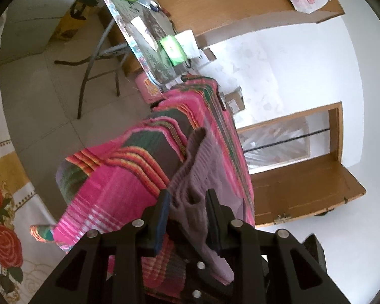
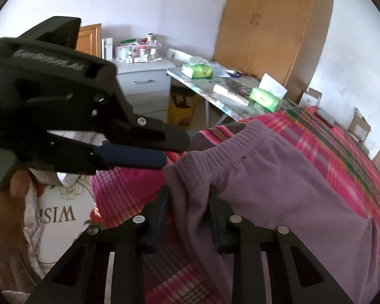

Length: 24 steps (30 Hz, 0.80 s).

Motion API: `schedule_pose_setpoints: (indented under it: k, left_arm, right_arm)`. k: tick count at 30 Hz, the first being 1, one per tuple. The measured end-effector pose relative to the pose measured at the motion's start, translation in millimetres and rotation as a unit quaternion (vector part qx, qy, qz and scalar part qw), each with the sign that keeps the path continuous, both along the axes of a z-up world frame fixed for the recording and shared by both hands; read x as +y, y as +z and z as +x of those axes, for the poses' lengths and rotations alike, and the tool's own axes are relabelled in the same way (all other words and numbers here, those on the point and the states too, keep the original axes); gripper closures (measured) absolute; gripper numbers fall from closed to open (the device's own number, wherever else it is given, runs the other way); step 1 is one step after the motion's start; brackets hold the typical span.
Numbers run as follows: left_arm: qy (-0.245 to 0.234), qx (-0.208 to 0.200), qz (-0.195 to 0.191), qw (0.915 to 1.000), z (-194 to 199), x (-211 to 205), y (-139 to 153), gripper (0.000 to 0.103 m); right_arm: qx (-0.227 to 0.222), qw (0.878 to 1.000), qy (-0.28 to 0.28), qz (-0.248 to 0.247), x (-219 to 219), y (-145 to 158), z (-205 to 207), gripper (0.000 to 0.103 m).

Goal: Fold clothes

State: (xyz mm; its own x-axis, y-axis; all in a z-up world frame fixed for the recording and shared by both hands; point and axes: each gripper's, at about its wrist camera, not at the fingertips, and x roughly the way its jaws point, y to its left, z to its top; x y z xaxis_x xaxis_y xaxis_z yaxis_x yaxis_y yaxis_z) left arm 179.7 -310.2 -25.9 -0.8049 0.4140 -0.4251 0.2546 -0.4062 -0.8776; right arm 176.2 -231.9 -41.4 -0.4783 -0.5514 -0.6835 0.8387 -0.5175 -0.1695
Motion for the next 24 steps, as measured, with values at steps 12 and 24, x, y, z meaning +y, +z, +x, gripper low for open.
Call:
schedule_pose_setpoints:
  k: [12, 24]
  left_arm:
    - [-0.094, -0.001, 0.057, 0.9939, -60, -9, 4, 0.056]
    - [-0.14, -0.044, 0.041, 0.9883, -100, 4, -1, 0.053]
  right_arm:
    - [0.007, 0.998, -0.014, -0.067, 26, 15, 1, 0.089]
    - [0.006, 0.994, -0.01, -0.112, 42, 25, -1, 0.09]
